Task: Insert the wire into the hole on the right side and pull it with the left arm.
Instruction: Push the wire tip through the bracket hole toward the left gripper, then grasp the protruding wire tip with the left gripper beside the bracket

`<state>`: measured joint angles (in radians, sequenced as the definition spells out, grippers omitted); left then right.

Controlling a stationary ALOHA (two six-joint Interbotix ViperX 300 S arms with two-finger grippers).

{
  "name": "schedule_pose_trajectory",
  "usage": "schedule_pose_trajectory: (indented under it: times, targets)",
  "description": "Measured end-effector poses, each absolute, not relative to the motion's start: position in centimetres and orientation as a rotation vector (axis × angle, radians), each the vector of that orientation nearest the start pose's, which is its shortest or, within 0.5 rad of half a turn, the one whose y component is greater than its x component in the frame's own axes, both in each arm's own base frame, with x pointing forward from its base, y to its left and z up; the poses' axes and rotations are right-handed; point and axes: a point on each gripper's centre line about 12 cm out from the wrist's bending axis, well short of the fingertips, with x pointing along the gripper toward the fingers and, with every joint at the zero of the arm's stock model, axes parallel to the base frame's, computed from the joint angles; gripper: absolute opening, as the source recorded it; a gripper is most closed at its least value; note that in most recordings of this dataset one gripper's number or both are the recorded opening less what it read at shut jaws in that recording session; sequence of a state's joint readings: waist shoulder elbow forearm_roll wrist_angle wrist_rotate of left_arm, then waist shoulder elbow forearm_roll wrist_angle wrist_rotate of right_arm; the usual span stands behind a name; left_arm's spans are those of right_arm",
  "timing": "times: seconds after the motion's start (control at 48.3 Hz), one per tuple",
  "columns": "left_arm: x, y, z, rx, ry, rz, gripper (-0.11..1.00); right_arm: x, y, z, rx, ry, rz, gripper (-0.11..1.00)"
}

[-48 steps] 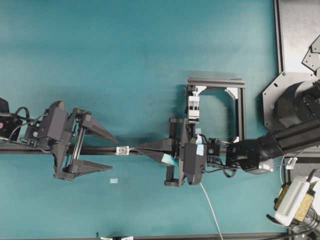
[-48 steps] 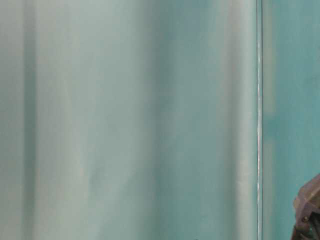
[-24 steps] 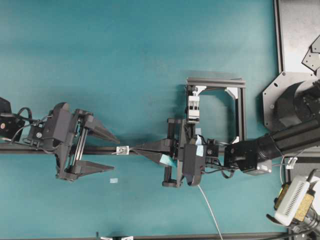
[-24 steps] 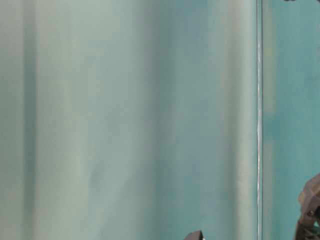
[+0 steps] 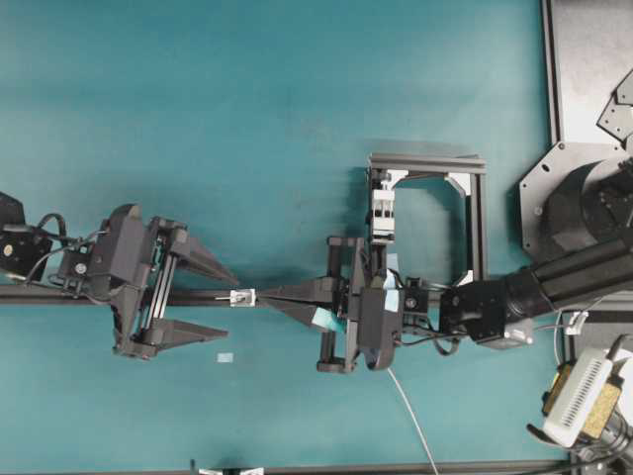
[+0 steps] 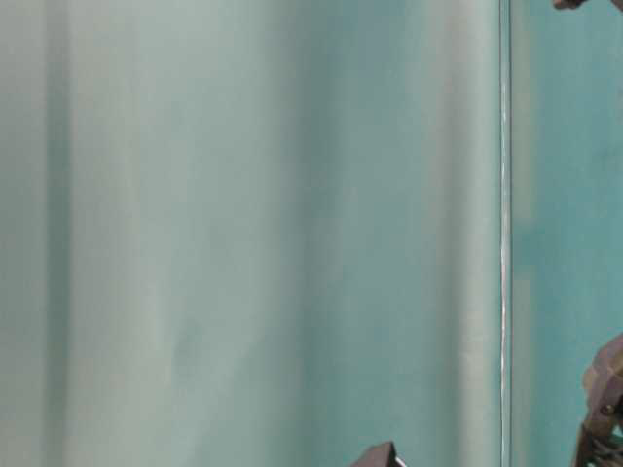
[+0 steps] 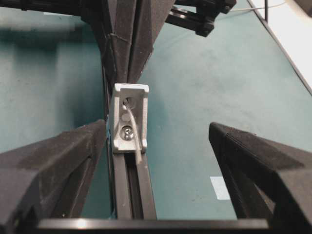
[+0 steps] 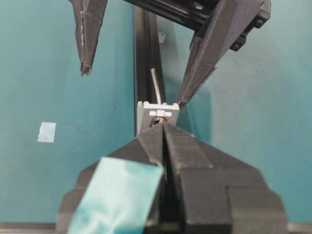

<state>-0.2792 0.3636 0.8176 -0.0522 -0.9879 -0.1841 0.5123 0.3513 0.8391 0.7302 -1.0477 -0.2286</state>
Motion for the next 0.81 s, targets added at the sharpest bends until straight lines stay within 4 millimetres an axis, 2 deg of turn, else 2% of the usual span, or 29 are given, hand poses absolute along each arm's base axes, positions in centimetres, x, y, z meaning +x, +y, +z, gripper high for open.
schedule_pose_trajectory:
  times: [0.124,0.228,0.331,0.456,0.559,0.642,0.808]
  targets:
    - [37.89,-10.33,8.47,-0.178,0.230,-0.212,0.69,35.13,11.93,8.30,0.042,0.223,-0.124,0.03]
    - [37.94,-10.35,8.35,-0.180,0.244,-0.211,0.62,35.14,11.94,8.36,0.043,0.221,-0.123,0.03]
    - [37.97,-10.36,8.31,-0.178,0.248,-0.211,0.45,35.13,11.93,8.30,0.042,0.223,-0.124,0.03]
    - [37.97,-10.35,8.31,-0.179,0.248,-0.209,0.16,35.15,11.86,8.30,0.043,0.223,-0.126,0.03]
    - [38.01,-10.00,8.26,-0.181,0.250,-0.197,0.02,35.15,11.88,8.30,0.042,0.222,-0.125,0.03]
    - [37.97,-9.80,8.19,-0.181,0.253,-0.192,-0.03,35.15,11.88,8.30,0.042,0.222,-0.125,0.03]
    - [37.90,-9.72,8.18,-0.181,0.254,-0.191,-0.04,35.15,11.88,8.30,0.042,0.222,-0.125,0.03]
